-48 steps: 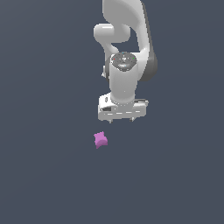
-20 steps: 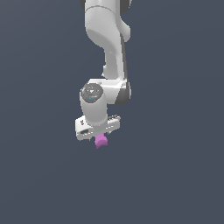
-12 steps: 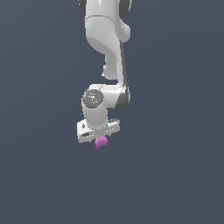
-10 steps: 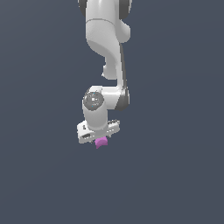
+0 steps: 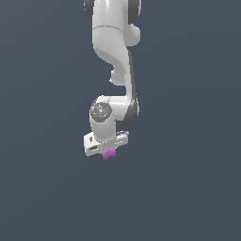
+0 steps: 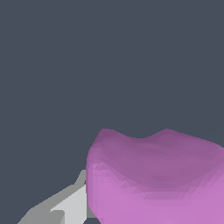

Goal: Pick up the object and move it to a goal position.

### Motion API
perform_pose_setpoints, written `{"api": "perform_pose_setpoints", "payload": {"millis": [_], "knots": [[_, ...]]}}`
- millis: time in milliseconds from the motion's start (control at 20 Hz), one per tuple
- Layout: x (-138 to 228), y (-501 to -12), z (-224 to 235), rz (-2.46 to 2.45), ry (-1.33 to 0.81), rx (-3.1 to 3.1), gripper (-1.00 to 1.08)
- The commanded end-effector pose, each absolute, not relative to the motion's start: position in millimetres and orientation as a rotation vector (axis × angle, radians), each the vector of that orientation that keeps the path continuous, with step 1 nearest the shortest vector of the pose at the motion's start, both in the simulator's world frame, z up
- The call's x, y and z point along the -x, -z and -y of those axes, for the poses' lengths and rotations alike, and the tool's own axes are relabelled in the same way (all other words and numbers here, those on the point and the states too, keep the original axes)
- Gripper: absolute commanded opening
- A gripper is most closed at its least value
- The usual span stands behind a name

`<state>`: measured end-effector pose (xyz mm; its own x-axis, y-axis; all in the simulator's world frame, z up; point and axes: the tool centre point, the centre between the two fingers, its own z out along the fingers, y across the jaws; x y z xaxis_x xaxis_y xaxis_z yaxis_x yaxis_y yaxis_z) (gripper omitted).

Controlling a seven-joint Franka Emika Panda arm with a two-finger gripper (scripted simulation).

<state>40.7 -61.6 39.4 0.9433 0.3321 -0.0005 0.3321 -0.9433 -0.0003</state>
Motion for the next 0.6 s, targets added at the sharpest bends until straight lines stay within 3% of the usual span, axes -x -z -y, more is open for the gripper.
{"api": "perform_pose_setpoints", "payload": {"millis": [0, 550], "knots": [[-41.0, -39.5, 61.6, 0.529, 0.000, 3.097, -1.00], [-38.9, -44.6, 58.5, 0.529, 0.000, 3.097, -1.00]]}}
